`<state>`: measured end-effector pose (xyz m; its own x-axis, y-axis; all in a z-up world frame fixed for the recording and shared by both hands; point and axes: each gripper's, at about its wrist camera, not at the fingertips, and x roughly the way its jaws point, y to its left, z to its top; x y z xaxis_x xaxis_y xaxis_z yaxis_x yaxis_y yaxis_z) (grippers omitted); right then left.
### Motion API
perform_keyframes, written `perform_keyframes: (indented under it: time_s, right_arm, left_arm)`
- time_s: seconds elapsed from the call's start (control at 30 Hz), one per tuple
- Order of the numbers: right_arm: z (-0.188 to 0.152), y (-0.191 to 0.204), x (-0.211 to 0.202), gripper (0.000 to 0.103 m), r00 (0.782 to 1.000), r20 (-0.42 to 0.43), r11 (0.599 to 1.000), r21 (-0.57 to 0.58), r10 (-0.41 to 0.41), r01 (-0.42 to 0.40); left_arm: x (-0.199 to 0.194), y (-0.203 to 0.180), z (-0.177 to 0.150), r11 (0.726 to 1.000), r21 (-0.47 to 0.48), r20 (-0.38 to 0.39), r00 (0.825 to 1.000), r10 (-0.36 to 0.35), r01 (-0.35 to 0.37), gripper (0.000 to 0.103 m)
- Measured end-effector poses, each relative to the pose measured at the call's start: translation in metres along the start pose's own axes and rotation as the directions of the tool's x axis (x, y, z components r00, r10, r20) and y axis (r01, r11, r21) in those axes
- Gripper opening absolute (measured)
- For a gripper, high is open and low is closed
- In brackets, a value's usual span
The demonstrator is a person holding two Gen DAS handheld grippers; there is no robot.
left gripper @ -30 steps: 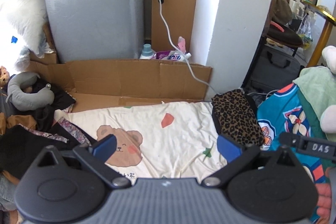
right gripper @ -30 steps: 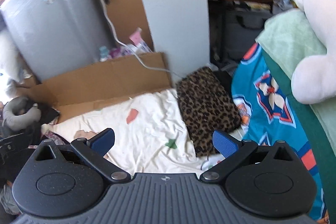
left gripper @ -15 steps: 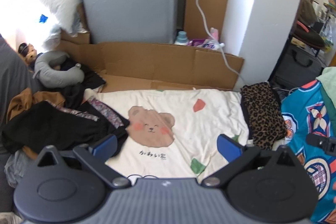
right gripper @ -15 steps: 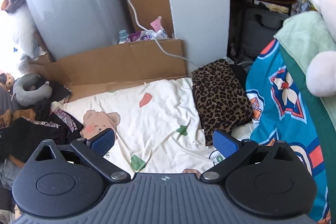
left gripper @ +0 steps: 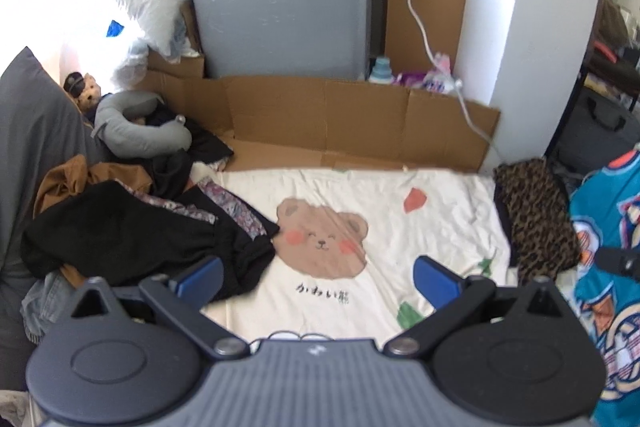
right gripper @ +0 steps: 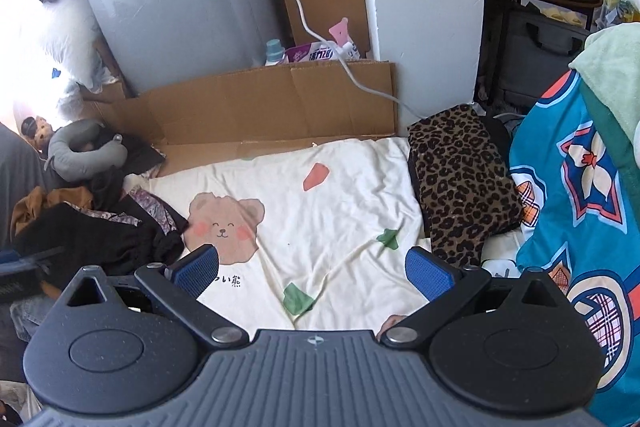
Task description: Fold clothes
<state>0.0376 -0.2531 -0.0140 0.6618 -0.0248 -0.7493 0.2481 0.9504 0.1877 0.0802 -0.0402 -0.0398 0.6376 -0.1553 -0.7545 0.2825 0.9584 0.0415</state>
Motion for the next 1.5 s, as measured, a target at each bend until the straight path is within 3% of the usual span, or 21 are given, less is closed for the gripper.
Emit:
perform_keyframes:
  time_s: [0.17,0.4,0.73,1.2,1.5]
  right_arm:
    - [-0.017,0.015,0.017,0.102,0.999,-0.052,0.999,-0.031,-0.015,0.014]
    - [-0.021,0.026,0.022,0.102,0.997,-0.049,0.995,-0.087,-0.059,0.055]
    - [-0.017,0.045,0.021,0.102,0.999,-0.033,0.988,-0.152,-0.039,0.033]
    - [-0.046,0.055,0.032,0.102,0.993,-0.114,0.983,-0.183,-0.014,-0.008]
    - [-0.052,0.060,0.032,0.102,0.992,-0.124,0.980,-0.199,-0.002,-0.023]
  left_arm:
    - [0.018,0.003,-0.021,1.000,0.022,-0.013,1.000,0.017,-0.016,0.103]
    - [0.025,0.014,-0.026,0.996,-0.088,-0.054,0.998,0.023,-0.027,0.103]
    - [0.041,0.014,-0.025,0.998,-0.011,-0.058,0.996,0.068,-0.068,0.103]
    - [0.038,0.013,-0.044,1.000,-0.009,-0.110,0.994,0.023,-0.025,0.103]
    - [0.035,0.006,-0.051,1.000,0.007,-0.121,0.993,-0.003,0.004,0.103]
